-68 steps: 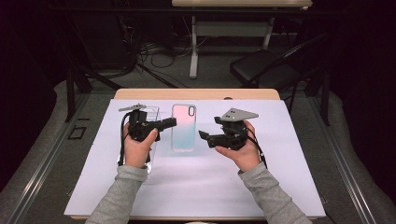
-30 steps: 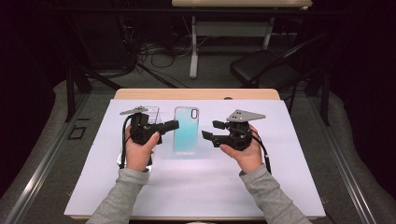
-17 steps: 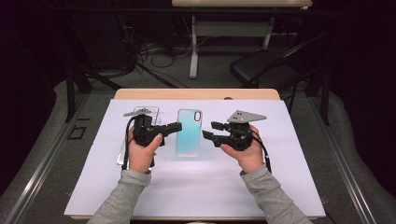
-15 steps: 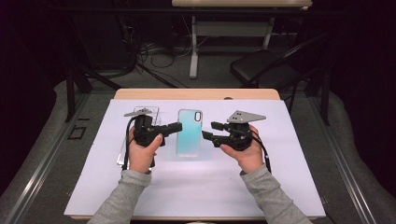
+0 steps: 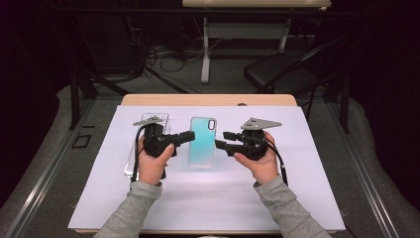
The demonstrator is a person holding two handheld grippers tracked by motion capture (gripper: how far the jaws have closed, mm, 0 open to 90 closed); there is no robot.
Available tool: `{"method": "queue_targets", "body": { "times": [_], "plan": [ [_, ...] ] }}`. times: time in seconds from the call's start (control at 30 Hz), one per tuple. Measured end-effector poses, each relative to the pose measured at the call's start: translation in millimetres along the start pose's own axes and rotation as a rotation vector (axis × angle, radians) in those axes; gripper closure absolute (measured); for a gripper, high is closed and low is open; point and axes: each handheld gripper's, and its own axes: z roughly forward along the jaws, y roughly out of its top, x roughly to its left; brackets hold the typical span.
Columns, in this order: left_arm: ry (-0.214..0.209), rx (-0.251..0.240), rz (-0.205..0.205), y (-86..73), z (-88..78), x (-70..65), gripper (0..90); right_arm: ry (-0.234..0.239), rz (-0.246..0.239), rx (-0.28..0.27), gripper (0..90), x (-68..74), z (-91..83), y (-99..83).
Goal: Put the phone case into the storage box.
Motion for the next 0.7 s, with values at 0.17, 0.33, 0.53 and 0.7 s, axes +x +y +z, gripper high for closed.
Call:
{"method": "queue_targets", "body": {
  "times": [0.17,0.33,0.53,0.7],
  "plan": [
    [-0.001,-0.002,0.000,-0.7,0.8,-1.0,82.2,0.028,0.044,0.011,54.0,-1.4,0.2,-0.7],
    [-0.007,-0.004,0.001,-1.6,1.7,-2.6,82.2,0.041,0.073,0.014,57.3,-0.8,1.1,-2.2],
    [-0.017,-0.004,-0.001,-2.8,3.0,-3.4,82.2,0.057,0.109,0.013,62.1,-2.4,1.9,-4.0],
    [-0.018,0.002,0.007,-3.9,4.1,-3.8,82.2,0.068,0.126,0.016,64.9,-4.8,2.9,-5.5]
  ]
}}
